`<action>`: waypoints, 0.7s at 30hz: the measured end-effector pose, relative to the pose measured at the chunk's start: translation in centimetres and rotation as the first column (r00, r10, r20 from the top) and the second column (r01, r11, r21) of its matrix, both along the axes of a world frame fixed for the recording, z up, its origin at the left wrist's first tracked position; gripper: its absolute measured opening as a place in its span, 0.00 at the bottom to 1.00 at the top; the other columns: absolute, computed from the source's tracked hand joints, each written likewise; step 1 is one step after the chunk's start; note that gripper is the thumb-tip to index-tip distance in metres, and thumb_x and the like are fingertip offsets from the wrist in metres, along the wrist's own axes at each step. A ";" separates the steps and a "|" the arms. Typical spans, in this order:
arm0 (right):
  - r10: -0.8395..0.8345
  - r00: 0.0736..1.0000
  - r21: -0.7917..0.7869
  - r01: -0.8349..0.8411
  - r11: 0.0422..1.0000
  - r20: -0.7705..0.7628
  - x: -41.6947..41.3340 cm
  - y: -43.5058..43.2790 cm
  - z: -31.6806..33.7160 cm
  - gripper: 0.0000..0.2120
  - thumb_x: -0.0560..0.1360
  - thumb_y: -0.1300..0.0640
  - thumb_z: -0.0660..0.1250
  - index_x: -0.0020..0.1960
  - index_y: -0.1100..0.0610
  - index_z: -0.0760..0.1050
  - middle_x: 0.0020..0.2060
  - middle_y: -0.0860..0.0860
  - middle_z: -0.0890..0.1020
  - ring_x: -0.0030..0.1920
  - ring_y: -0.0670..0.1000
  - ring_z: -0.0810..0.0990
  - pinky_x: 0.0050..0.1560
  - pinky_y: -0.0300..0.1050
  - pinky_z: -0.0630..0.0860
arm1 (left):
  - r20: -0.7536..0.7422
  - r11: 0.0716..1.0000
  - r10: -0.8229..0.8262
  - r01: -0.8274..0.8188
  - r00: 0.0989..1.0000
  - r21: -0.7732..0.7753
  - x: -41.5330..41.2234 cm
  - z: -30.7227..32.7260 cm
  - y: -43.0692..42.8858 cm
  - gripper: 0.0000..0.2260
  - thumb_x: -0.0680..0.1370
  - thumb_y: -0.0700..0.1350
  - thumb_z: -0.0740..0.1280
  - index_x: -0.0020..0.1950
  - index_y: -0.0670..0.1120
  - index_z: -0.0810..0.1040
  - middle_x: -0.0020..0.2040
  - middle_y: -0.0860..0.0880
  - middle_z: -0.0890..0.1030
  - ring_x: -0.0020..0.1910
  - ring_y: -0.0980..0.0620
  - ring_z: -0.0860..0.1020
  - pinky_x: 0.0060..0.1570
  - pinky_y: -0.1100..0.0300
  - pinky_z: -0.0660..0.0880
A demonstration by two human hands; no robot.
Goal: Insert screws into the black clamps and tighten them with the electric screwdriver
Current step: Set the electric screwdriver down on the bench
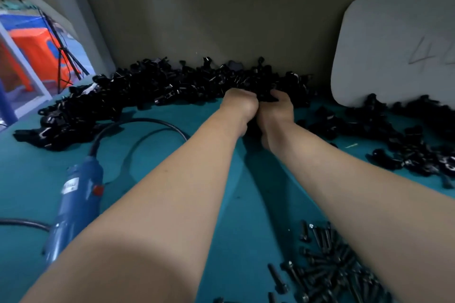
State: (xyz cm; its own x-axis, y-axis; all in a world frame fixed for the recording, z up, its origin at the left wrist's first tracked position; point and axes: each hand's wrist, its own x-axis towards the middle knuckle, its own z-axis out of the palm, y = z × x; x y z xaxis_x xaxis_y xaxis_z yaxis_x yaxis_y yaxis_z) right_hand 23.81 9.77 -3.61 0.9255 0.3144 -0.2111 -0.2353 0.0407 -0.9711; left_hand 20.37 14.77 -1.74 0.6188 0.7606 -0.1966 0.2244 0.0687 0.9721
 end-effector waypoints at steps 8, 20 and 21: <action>0.020 0.964 -0.146 0.020 0.989 0.267 -3.8 -3.9 0.5 0.10 0.78 0.61 0.67 0.47 0.46 0.77 0.43 0.46 0.84 0.43 0.47 0.81 0.38 0.38 0.74 | 0.106 0.975 0.217 -0.222 0.970 0.030 -4.9 0.2 -3.2 0.11 0.77 0.39 0.74 0.45 0.52 0.75 0.52 0.42 0.84 0.54 0.39 0.83 0.58 0.48 0.81; 0.348 0.889 0.040 -0.376 0.926 0.298 -14.5 -16.5 4.0 0.04 0.81 0.58 0.69 0.53 0.53 0.83 0.46 0.48 0.86 0.43 0.47 0.82 0.51 0.42 0.81 | 0.310 0.989 0.087 -0.044 0.947 -0.144 -19.0 3.7 -13.0 0.07 0.84 0.45 0.67 0.50 0.46 0.85 0.42 0.48 0.83 0.31 0.58 0.77 0.37 0.65 0.77; 0.341 0.898 0.023 -0.361 0.932 0.279 -15.3 -18.0 4.2 0.05 0.80 0.55 0.70 0.49 0.54 0.84 0.40 0.47 0.85 0.39 0.45 0.80 0.47 0.40 0.79 | 0.272 1.000 -0.010 0.012 0.962 -0.004 -20.2 3.2 -14.1 0.09 0.83 0.50 0.68 0.51 0.48 0.86 0.43 0.49 0.84 0.37 0.56 0.79 0.43 0.62 0.78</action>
State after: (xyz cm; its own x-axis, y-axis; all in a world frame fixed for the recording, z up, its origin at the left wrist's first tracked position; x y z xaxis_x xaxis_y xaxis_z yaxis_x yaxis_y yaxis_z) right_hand 8.46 -8.25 0.59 0.7706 0.6343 0.0629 0.0189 0.0759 -0.9969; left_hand 0.19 0.72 1.51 0.6578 0.7528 -0.0244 -0.0474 0.0736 0.9962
